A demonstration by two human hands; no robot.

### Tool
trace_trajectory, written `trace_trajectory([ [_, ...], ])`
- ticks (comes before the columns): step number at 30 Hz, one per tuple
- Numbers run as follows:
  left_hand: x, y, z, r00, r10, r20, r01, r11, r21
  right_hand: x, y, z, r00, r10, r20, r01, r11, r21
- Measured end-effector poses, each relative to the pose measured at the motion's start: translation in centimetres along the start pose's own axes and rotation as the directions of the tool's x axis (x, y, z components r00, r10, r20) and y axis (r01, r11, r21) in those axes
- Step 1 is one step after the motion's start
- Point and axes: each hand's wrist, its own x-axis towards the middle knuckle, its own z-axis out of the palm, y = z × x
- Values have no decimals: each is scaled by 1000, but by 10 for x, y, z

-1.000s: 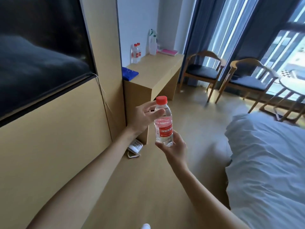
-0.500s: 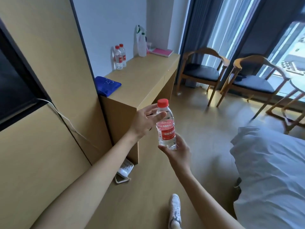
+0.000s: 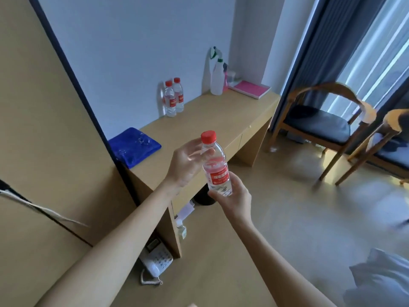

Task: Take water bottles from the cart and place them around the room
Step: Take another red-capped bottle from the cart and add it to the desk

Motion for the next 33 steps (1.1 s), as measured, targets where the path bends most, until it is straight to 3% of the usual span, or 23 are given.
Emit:
trace_trajectory([
  [15, 295, -79, -15, 991, -47, -123, 47, 999, -3, 309, 9, 34, 995, 24, 97, -12, 993, -119],
  [22, 378, -114, -30, 970, -77, -232, 87, 996, 33, 416, 22, 64, 974, 38, 224, -3, 988, -155],
  [28, 440, -142, -43, 906, -119, -407, 166, 983, 82, 505, 42, 96, 913, 1, 408, 50, 992, -116],
  [33, 488, -155, -41, 776, -118, -620, 243, 962, 122, 576, 47, 110, 817, -24, 576, 100, 990, -101],
])
